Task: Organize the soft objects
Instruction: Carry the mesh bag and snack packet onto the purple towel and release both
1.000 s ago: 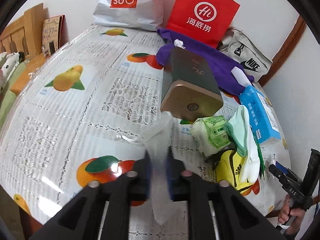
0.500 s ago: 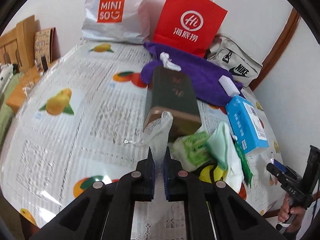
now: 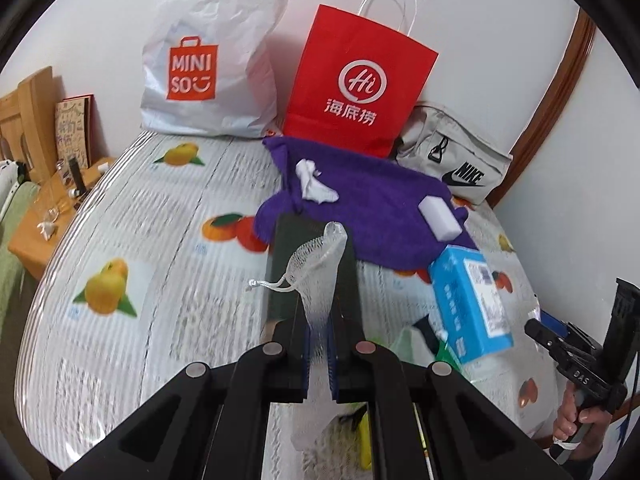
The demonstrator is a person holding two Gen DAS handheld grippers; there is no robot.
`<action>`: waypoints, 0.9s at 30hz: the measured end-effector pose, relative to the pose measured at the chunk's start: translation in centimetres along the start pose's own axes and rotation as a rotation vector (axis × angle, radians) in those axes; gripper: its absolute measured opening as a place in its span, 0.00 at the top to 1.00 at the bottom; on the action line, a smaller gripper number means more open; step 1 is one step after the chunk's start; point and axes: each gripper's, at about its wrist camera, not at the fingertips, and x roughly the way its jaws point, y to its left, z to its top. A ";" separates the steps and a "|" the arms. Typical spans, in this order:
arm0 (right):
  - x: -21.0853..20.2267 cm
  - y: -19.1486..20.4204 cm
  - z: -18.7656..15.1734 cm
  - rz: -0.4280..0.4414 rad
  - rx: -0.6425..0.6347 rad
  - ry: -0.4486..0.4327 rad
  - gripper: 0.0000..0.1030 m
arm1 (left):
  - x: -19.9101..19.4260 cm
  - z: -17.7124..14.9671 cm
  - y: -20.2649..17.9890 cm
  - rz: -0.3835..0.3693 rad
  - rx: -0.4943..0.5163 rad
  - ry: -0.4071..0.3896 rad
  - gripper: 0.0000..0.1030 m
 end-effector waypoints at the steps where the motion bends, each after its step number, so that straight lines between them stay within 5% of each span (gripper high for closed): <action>1: 0.2 -0.1 0.6 0.003 0.002 -0.002 0.48 | 0.1 0.4 -0.1 0.001 0.002 0.000 0.93; 27: 13.2 -2.6 13.6 0.031 0.010 0.050 0.48 | 11.5 11.8 -2.5 -0.039 -0.004 0.045 0.93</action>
